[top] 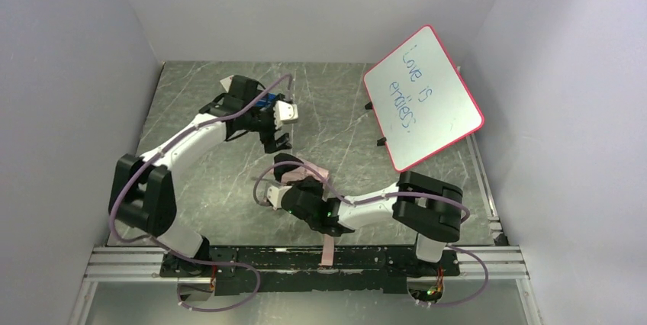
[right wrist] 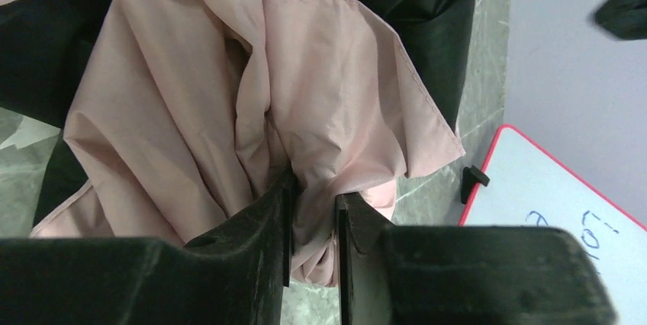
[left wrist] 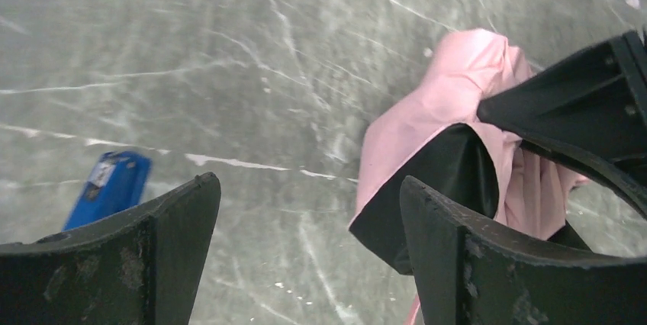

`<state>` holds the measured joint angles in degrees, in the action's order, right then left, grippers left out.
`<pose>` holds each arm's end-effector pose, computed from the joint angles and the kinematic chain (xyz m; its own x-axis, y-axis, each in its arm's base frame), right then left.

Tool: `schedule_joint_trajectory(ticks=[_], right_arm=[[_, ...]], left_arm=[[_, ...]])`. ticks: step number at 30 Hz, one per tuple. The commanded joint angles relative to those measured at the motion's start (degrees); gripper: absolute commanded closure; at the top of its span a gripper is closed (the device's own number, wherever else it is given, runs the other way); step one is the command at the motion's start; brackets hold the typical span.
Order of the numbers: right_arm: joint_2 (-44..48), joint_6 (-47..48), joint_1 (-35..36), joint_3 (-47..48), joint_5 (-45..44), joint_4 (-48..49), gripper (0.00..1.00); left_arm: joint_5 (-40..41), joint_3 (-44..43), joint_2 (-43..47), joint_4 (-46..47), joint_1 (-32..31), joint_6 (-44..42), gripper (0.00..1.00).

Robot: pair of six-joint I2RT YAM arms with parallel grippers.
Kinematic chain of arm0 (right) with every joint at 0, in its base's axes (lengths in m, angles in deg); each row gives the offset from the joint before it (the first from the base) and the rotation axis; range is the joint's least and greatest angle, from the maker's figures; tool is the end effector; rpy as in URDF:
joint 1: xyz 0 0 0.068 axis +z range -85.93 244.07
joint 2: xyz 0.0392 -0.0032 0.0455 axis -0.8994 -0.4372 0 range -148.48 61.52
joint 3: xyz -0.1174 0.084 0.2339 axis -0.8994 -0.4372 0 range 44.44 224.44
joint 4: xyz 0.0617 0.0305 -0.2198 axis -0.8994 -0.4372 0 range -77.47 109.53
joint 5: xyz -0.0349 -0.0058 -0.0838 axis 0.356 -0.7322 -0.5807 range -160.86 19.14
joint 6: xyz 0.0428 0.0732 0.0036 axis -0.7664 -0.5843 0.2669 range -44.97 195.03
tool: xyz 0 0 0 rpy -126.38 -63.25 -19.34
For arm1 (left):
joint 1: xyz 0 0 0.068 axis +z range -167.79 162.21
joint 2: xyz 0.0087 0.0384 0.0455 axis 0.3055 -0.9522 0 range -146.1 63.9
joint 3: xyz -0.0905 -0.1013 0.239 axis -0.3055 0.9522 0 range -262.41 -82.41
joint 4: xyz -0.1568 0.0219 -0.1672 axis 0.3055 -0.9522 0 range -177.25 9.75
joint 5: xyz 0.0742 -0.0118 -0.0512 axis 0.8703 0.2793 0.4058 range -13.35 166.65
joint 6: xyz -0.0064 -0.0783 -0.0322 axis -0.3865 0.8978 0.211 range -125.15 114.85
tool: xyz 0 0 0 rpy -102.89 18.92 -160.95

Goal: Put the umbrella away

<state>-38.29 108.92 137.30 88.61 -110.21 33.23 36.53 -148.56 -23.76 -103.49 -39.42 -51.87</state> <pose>0.1413 0.3045 0.1470 0.1768 -0.9074 -0.3811 -0.6092 0.2032 -0.7665 0.2806 -0.1630 0.2655 0.0662 0.5725 -0.8172 0.9613 0.1829 0.2059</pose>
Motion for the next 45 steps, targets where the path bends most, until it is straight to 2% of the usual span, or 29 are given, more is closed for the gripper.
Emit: schedule_joint_trajectory(ticks=[1, 12, 18, 28, 31, 35, 39, 41, 42, 43, 45], right_arm=[[-3.2, 1.3, 1.8, -2.7, -2.3, -6.1, 0.87], [-3.5, 0.6, 3.4, -2.5, -1.6, -7.0, 0.87], [-3.5, 0.3, 3.5, -2.6, -2.0, -6.9, 0.87], [-3.7, -0.8, 3.5, -2.8, -3.0, -7.3, 0.86], [-3.9, -1.3, 3.5, -2.8, -3.5, -7.2, 0.85], [-3.3, -2.1, 3.6, -2.6, -3.9, -6.7, 0.83], [-1.1, -3.3, 3.6, -2.4, -4.6, -5.9, 0.77], [0.7, -4.6, 3.6, -1.9, -4.8, -6.4, 0.67], [1.8, -5.6, 3.6, -1.7, -5.2, -6.4, 0.54], [2.9, -6.5, 3.8, -1.8, -5.7, -6.1, 0.46], [6.3, -9.4, 4.4, -2.3, -6.5, -5.8, 0.39]], left_arm=[[-3.6, -4.6, -5.5, -8.0, -1.5, -8.8, 0.1], [-2.4, -10.2, -17.8, -16.8, -4.7, -15.3, 0.09], [0.4, -8.0, -20.0, -18.6, -8.4, -16.5, 0.08], [4.4, -3.4, -22.6, -20.3, -8.9, -17.5, 0.15], [4.8, -3.2, -24.1, -21.3, -9.0, -17.4, 0.25], [6.4, -2.5, -24.6, -19.9, -9.1, -15.6, 0.45], [7.8, -2.0, -23.7, -17.6, -9.2, -13.3, 0.62], [9.0, -1.4, -22.9, -15.7, -9.2, -11.9, 0.75], [9.9, -1.2, -22.7, -15.0, -9.2, -11.2, 0.81], [10.7, -1.1, -22.5, -14.3, -9.2, -10.5, 0.86], [11.9, -1.1, -22.5, -13.2, -9.2, -9.4, 0.9]])
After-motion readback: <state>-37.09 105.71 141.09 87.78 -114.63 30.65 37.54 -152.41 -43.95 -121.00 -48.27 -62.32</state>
